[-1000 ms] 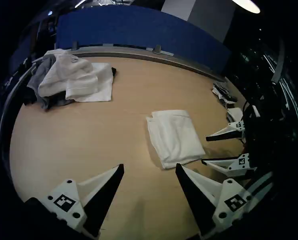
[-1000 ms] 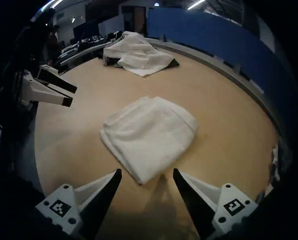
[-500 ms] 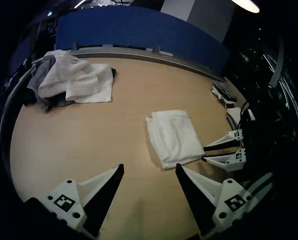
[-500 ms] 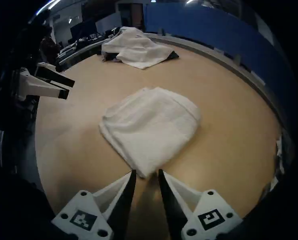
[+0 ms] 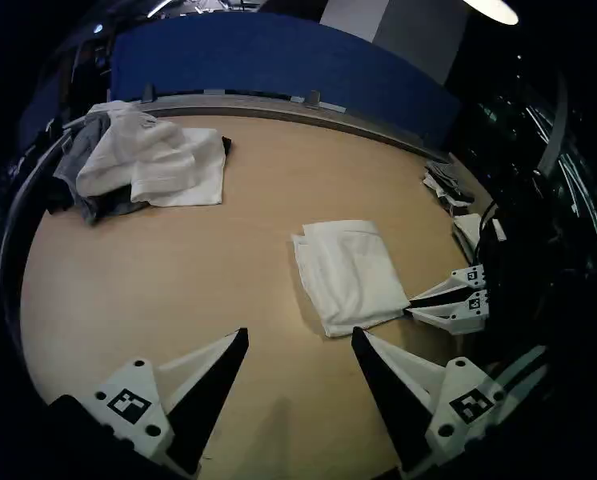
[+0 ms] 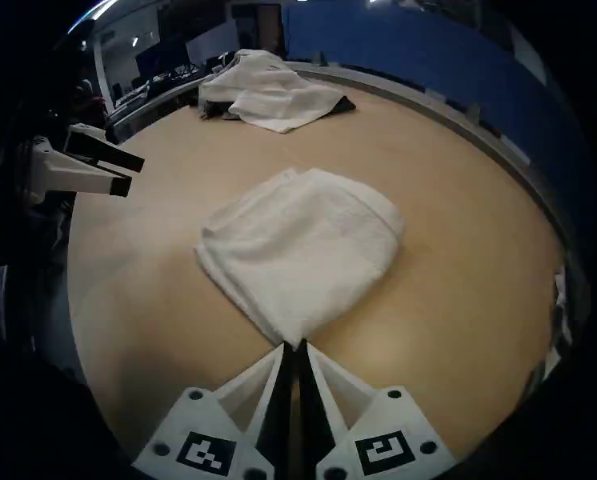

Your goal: Fold towel

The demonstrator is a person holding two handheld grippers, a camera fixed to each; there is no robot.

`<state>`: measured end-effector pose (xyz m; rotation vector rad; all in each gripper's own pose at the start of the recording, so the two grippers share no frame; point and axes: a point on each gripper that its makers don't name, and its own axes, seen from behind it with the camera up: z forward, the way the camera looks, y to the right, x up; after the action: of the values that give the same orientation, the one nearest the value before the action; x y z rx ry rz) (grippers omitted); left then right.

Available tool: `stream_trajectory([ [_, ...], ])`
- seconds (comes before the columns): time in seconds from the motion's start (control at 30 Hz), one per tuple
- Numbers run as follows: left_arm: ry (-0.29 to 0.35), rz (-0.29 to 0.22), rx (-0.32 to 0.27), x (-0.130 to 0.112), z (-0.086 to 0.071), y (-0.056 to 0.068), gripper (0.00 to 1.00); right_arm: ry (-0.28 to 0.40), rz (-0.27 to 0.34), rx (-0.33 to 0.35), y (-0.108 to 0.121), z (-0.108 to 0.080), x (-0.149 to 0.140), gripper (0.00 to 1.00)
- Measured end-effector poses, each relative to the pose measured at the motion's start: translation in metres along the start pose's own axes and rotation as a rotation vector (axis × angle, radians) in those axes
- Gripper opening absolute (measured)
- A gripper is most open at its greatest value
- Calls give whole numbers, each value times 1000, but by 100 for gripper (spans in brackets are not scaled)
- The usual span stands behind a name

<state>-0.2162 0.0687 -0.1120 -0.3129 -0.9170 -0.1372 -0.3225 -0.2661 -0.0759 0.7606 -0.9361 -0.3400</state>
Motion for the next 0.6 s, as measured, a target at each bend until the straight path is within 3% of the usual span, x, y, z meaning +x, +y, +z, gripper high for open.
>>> stream_trajectory([
  [0.6,3,6,-4,2,-2,2,96,58,-3,-5,1,-17,23,2],
])
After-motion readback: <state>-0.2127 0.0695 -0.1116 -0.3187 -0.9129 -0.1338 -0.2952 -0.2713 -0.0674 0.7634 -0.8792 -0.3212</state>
